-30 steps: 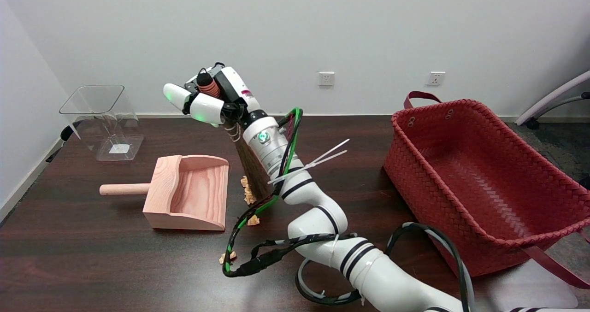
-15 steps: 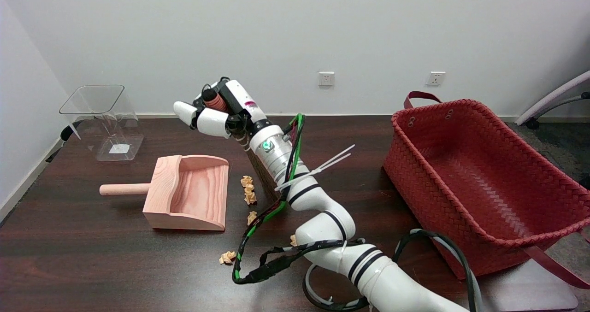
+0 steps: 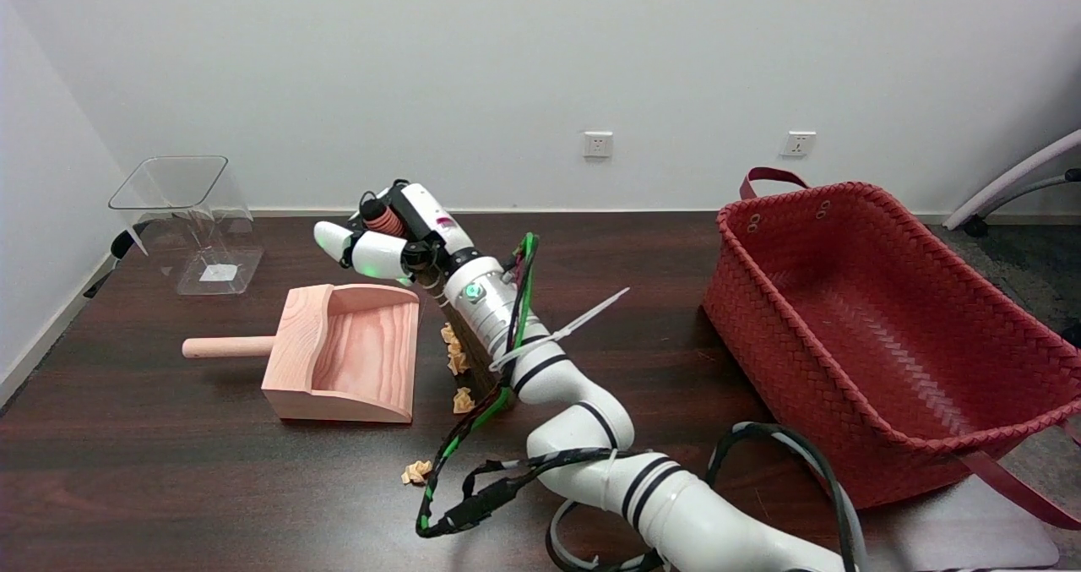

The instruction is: Sweep the paper balls into the dustpan.

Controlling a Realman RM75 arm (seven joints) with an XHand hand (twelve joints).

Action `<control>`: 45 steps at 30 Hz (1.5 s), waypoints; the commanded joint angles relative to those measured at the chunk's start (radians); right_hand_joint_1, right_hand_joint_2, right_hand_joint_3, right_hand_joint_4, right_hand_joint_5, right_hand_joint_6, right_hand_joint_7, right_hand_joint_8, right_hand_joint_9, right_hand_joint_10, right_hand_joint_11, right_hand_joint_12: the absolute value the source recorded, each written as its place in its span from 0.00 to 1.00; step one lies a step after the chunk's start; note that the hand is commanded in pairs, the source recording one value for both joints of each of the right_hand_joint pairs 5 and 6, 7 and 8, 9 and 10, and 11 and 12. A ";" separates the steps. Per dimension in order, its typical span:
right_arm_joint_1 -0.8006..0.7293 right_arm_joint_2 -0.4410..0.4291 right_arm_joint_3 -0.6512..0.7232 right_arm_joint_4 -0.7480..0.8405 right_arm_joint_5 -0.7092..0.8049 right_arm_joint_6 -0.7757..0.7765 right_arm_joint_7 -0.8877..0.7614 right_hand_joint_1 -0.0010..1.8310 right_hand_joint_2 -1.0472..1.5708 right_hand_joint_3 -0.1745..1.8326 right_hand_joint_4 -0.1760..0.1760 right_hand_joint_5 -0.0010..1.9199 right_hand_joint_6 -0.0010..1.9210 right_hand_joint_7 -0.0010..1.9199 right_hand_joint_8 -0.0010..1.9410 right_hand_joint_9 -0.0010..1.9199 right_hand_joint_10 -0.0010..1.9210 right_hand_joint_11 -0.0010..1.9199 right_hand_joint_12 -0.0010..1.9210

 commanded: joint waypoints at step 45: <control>0.073 -0.187 -0.012 -0.108 0.189 0.125 -0.446 0.47 0.92 0.26 0.50 1.00 1.00 1.00 0.99 1.00 1.00 1.00 1.00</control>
